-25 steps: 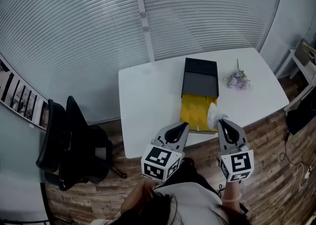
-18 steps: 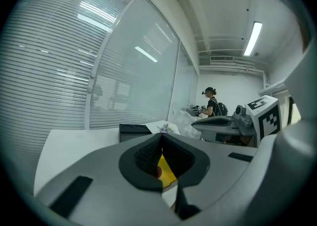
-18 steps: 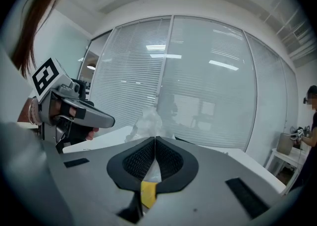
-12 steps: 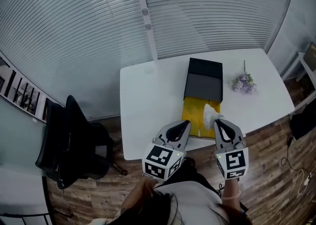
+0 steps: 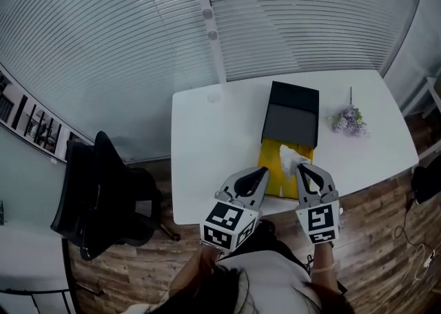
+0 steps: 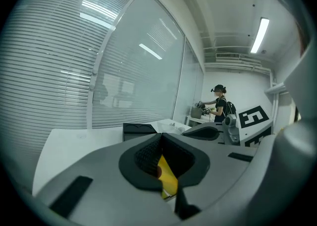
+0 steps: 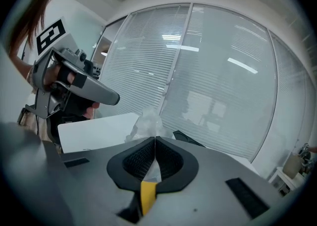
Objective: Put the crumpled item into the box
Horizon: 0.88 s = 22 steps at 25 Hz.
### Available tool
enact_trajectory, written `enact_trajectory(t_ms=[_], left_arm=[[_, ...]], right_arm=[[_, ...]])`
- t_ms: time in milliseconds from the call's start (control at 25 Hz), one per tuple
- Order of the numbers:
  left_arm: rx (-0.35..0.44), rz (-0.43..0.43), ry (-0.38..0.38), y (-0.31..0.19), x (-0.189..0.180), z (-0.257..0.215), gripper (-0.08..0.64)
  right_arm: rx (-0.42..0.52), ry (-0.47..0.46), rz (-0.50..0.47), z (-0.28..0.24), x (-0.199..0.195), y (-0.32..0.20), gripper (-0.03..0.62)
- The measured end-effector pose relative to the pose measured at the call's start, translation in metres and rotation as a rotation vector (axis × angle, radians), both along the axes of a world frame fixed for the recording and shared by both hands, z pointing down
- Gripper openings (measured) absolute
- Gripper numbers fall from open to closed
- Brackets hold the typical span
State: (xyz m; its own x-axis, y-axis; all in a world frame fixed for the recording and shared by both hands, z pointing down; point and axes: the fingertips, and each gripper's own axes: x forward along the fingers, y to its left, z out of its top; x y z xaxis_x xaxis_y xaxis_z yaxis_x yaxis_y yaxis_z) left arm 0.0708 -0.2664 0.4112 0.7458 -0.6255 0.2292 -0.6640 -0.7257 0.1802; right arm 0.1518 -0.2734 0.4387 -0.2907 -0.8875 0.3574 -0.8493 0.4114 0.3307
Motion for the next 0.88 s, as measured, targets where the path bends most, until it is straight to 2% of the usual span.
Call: enact_trajectory(t_ms=[80,320,640,880], left_arm=[[0.000,-0.006,-0.001,-0.004,0.002,0.000,0.018],[-0.013,-0.031,-0.006,-0.016,0.004,0.003,0.018],[-0.035,-0.059,-0.016,-0.030,0.009,0.011,0.018],[-0.056,-0.079,-0.027,-0.038,0.014,0.019,0.018]], right_arm=[[-0.009,0.027,-0.010,0.005,0.001,-0.006,0.029],[-0.063,0.194,-0.055,0.034,0.004,-0.021,0.029],[-0.141,0.237,-0.122,0.070,0.002,-0.034,0.029],[-0.208,0.329,-0.172,0.104,0.008,-0.041,0.029]])
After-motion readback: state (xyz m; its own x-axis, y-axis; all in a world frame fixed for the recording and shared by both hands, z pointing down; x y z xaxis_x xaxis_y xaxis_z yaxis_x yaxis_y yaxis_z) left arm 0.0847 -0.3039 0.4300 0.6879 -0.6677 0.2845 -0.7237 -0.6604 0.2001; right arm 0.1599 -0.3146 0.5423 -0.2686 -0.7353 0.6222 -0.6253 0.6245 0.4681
